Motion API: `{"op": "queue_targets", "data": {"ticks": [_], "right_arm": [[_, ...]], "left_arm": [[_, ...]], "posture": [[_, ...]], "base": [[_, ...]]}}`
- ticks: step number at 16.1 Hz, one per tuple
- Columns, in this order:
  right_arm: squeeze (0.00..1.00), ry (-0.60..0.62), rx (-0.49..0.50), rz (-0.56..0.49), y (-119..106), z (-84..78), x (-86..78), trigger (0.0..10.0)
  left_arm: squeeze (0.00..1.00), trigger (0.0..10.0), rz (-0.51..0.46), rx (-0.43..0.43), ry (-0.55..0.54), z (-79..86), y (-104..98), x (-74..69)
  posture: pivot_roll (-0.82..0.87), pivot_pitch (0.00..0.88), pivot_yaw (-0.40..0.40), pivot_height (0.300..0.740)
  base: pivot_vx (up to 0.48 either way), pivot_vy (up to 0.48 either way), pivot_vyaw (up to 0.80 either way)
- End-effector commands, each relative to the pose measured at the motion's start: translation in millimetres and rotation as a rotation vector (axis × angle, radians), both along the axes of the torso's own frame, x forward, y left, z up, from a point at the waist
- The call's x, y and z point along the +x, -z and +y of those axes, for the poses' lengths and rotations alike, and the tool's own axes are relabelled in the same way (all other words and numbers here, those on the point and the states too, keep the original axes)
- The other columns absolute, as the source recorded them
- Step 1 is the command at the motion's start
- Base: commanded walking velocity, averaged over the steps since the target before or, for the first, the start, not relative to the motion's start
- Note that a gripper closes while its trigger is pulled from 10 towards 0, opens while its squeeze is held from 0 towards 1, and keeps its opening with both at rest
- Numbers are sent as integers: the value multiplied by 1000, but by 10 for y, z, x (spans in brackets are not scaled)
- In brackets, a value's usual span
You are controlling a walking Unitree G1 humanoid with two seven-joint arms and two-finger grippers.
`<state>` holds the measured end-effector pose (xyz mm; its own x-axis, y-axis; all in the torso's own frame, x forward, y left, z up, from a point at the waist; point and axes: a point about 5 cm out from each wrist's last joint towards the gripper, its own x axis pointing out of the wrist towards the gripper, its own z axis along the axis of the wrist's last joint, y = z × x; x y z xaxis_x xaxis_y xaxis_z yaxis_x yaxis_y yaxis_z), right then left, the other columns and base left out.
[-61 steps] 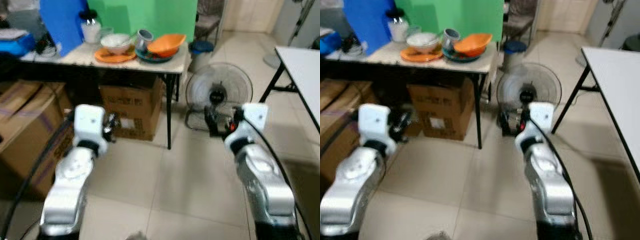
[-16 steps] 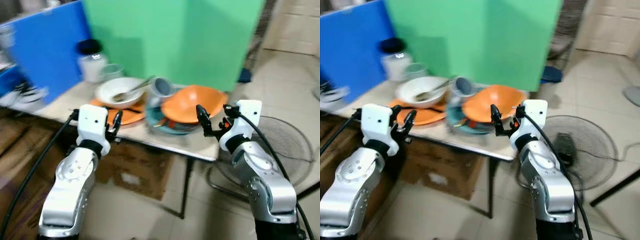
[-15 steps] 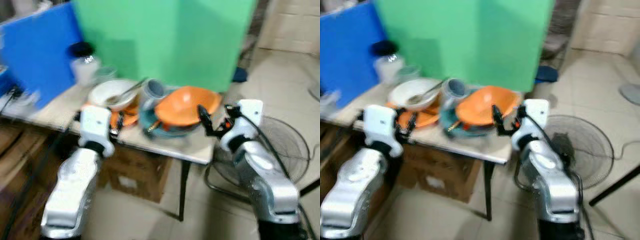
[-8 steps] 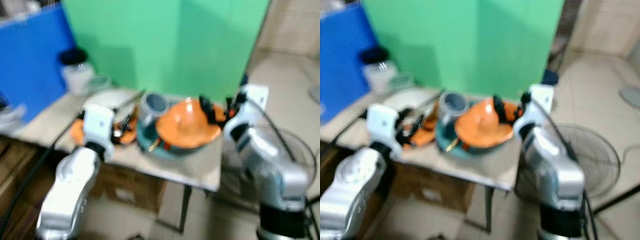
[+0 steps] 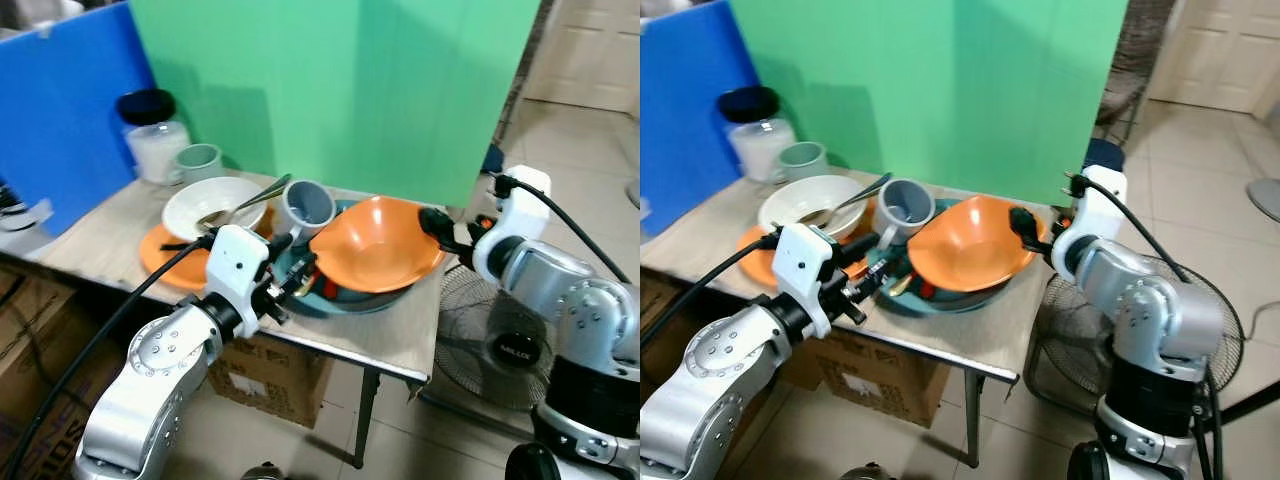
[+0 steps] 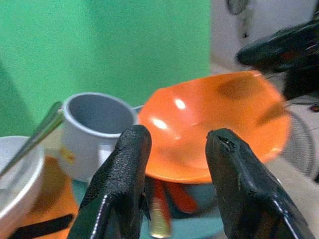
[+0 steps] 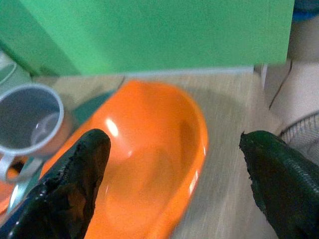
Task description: Setting the table
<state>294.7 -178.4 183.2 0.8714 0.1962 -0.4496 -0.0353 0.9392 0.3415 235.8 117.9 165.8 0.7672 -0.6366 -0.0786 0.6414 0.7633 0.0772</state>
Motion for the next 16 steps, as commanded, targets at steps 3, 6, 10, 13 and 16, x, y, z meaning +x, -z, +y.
{"op": "queue_targets", "data": {"ticks": [3, 6, 10, 13, 16], "right_arm": [[0, -22, 37, 128, 51, -31, -52, 8471], [0, -35, 91, 192, 137, 53, -87, 0], [0, -42, 144, 234, 193, 142, -108, 0], [0, -24, 176, 254, 219, 168, -108, 0], [0, -16, 188, 258, 217, 174, -97, 0]], "left_arm": [[0, 10000, 32, 1, 106, -62, -1, -83], [0, 10000, 35, 8, 109, -63, 7, -77], [0, 10000, 40, 12, 118, -63, 1, -85], [0, 10000, 44, 19, 123, -70, 5, -93], [0, 10000, 57, 13, 139, -79, 11, -117]], "posture": [[146, 0, 28, 727], [146, 0, 24, 727], [149, 0, 23, 727], [152, 0, 22, 727], [153, 0, 19, 727]], "base": [[0, 0, 0], [0, 0, 0], [0, 0, 0], [0, 0, 0], [0, 0, 0]]}}
